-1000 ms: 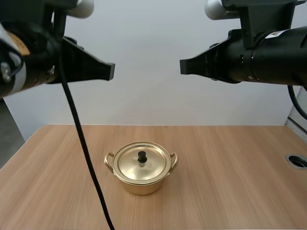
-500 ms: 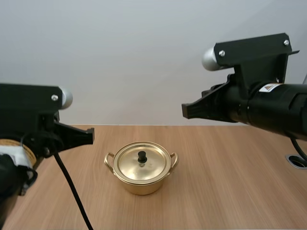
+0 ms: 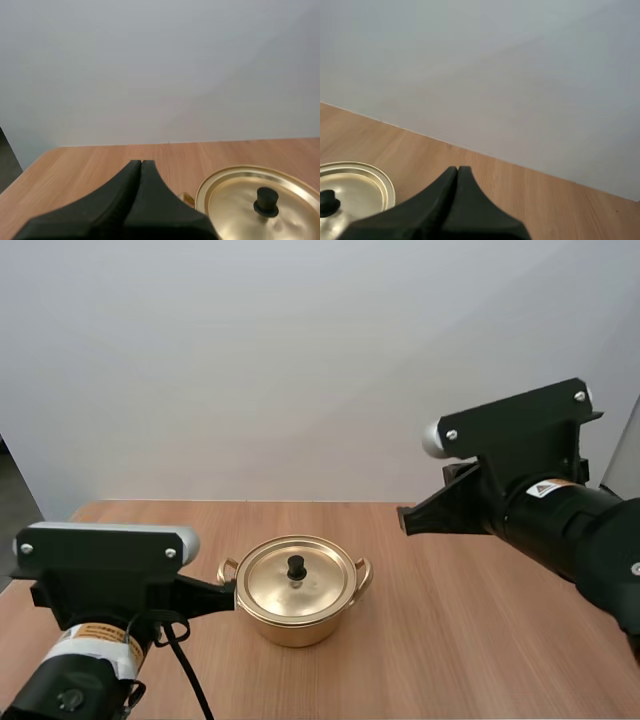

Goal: Open the pot, put the car inside, and close it

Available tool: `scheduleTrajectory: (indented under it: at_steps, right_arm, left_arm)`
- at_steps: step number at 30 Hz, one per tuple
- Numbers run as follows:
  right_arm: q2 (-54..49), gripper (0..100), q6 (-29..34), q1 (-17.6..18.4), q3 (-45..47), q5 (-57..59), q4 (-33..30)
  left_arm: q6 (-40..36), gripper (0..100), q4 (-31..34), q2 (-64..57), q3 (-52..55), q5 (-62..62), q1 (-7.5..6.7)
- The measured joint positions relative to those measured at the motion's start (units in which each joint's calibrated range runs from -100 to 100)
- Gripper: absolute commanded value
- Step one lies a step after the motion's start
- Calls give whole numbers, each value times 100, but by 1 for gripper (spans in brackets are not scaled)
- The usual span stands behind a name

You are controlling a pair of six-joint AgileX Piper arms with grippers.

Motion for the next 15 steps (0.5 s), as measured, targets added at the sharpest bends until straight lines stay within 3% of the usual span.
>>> scheduleTrajectory:
  at_steps: [5, 10, 15]
  right_arm:
    - [-494, 0, -76, 330, 991, -1294, -152]
    - [-1132, 0, -76, 607, 2000, -2614, -12]
    - [-1544, 0, -57, 664, 2919, -3802, -4]
  left_arm:
    - [11, 0, 46, 0, 716, -163, 0]
    - [23, 0, 31, 0, 783, -885, 0]
    - [23, 0, 31, 0, 783, -938, 0]
